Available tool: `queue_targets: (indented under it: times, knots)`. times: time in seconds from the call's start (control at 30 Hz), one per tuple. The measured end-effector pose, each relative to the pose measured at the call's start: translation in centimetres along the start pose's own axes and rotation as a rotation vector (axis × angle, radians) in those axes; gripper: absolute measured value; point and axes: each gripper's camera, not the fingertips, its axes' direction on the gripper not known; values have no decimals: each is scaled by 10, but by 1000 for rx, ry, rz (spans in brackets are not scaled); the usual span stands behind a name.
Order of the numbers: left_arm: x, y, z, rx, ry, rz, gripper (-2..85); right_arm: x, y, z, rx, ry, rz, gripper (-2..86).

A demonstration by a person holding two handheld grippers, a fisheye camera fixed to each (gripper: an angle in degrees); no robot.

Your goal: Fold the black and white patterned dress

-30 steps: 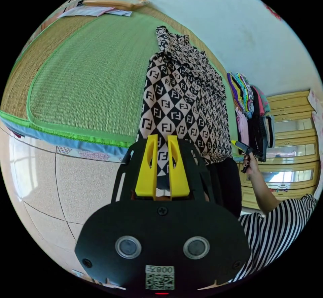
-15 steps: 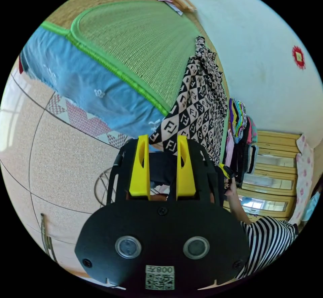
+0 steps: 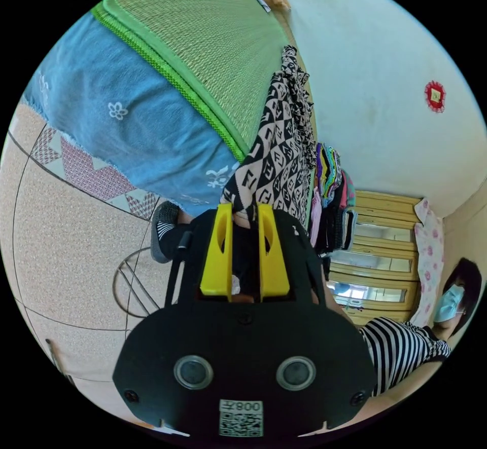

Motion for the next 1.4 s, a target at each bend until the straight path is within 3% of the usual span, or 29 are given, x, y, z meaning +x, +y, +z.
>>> queue_targets:
  times: [0.27,0.7,1.07,1.4]
  knots:
    - [-44,5,-14,55,145,-99,128,39,21,-18,12,22,0,82]
    - [-72,15,-19,55,189,-130,131,99,43,-26,14,-83,65,84]
    - [-77,46,-31,90,288,-105,40,129,63,-39,5,-221,70,50]
    - [-61,76,-54,136,370,-22,27,131,78,-85,64,-389,-17,32]
